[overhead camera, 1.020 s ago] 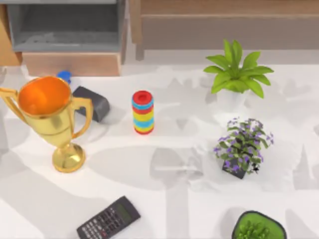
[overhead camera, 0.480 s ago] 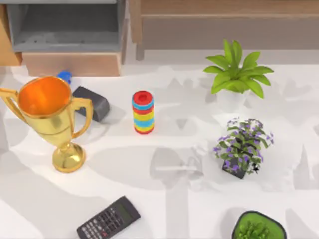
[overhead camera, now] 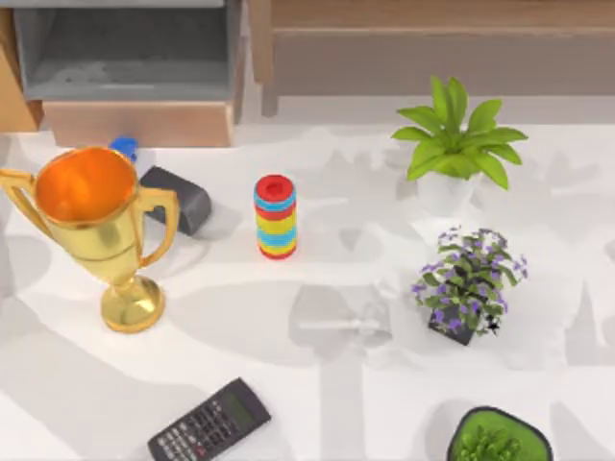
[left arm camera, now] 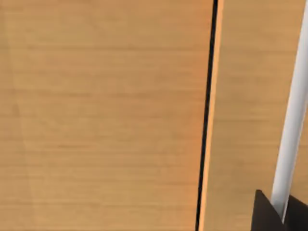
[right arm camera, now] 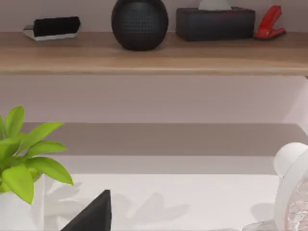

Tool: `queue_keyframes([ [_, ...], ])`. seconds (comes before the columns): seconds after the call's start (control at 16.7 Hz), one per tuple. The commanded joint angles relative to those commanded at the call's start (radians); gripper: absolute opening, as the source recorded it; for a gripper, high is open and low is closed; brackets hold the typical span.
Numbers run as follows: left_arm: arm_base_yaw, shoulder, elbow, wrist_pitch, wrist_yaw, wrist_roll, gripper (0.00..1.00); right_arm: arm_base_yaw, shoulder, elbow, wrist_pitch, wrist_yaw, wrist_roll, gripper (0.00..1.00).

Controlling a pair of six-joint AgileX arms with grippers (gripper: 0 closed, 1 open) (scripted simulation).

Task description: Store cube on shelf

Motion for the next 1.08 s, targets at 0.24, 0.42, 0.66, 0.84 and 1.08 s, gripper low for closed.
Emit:
queue_keyframes([
  [0.24, 0.035, -0.062, -0.147, 0.072, 0.036, 0.001, 0.0, 0.0, 0.0, 0.0, 0.0, 0.0, 0.0, 1.0],
  [0.42, 0.058, -0.101, -0.231, 0.12, 0.056, 0.003, 0.0, 0.0, 0.0, 0.0, 0.0, 0.0, 0.0, 1.0],
  [0.66, 0.058, -0.099, -0.234, 0.121, 0.057, 0.004, 0.0, 0.0, 0.0, 0.0, 0.0, 0.0, 0.0, 1.0],
  [0.84, 0.081, -0.125, -0.272, 0.154, 0.079, 0.006, 0.0, 0.0, 0.0, 0.0, 0.0, 0.0, 0.0, 1.0],
  [1.08, 0.122, -0.172, -0.428, 0.216, 0.12, 0.008, 0.0, 0.0, 0.0, 0.0, 0.0, 0.0, 0.0, 1.0],
])
